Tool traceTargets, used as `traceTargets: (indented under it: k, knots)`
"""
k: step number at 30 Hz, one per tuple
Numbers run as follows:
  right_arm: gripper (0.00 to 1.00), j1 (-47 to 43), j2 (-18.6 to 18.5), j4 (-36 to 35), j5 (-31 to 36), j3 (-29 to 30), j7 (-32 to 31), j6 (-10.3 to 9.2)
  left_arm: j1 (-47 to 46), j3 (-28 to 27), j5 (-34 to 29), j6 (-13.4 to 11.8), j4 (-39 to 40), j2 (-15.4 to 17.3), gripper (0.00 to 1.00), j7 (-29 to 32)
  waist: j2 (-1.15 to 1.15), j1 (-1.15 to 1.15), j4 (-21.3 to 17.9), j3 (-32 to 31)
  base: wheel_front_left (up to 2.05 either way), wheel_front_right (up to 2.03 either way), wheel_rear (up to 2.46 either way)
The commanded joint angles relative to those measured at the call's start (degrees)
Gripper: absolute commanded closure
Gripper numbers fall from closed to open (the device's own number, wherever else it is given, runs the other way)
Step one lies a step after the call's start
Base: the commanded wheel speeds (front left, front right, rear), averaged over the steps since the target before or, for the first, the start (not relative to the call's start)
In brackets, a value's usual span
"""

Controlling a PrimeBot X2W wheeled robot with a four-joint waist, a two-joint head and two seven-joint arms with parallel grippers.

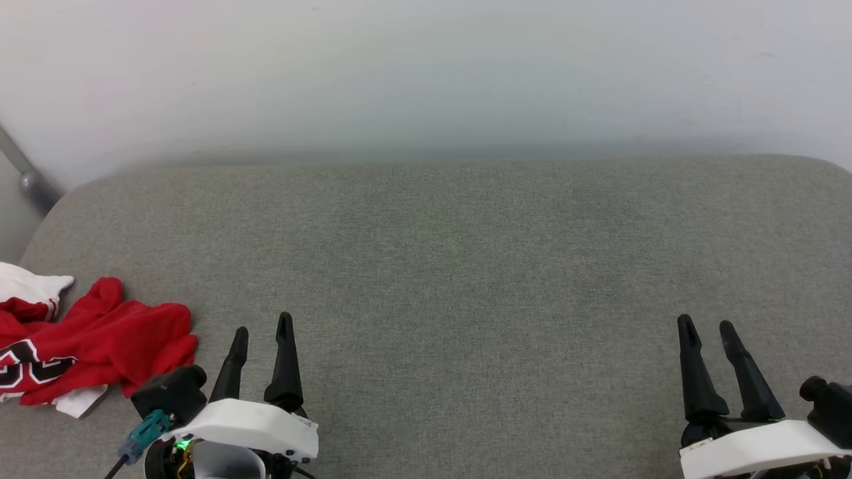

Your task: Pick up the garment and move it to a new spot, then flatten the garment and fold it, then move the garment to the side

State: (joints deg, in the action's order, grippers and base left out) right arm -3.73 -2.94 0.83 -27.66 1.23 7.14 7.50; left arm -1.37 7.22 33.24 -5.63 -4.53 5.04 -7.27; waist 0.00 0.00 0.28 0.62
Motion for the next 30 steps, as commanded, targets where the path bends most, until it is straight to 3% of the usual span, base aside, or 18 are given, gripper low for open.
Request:
traceTargets:
  k: [1,30]
  knots:
    - [0.00,-0.2,0.0,-1.0,1.5,-0.1,0.6,-0.01,0.2,0.3,-1.4,-0.3,0.9,0.5,0.00,-0.5,0.00,0.00,0.0,0.0,0.00,0.00,0.00]
    - [0.00,-3.4,0.1,-4.3,14.6,-0.8,4.7,-0.01,2.1,2.2,-16.8,-1.2,1.5,-0.4,0.00,-4.5,0.00,0.00,0.5,0.3,0.00,0.00,0.00]
